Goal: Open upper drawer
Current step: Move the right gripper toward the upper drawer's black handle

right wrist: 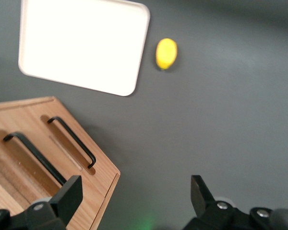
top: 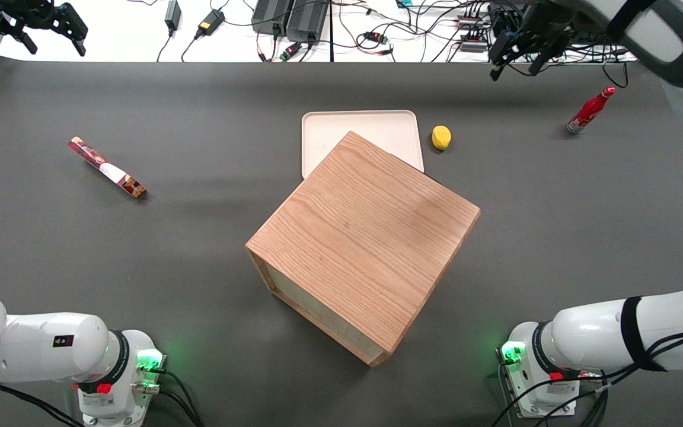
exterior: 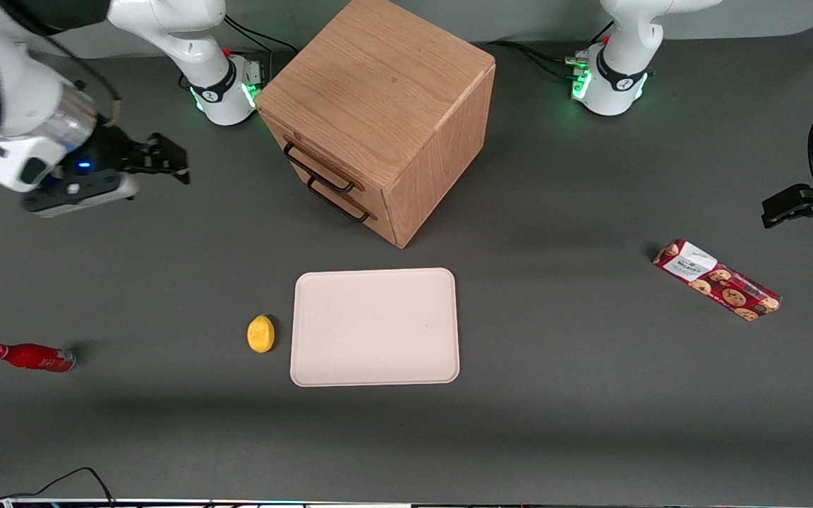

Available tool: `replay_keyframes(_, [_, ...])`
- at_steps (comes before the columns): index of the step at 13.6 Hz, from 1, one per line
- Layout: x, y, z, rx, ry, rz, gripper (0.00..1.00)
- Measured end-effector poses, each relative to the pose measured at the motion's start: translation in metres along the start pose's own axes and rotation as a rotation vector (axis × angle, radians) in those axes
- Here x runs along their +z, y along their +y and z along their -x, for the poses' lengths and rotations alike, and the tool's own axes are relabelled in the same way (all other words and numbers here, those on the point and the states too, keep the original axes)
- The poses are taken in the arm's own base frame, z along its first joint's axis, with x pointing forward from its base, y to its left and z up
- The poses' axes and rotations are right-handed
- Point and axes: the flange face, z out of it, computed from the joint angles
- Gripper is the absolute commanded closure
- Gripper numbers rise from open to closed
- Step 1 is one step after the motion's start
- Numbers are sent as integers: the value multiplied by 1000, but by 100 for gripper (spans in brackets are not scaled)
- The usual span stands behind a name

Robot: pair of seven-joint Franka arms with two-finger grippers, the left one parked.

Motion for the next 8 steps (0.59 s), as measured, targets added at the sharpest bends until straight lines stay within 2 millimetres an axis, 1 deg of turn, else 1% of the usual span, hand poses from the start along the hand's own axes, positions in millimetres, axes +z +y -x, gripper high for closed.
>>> replay_keyframes(3, [21, -34, -2, -134, -11, -69, 0])
replay_keyframes(6, [54, -74, 2, -212, -44, -74, 0])
replay_keyframes(8, [73, -86, 5, -255, -67, -75, 0])
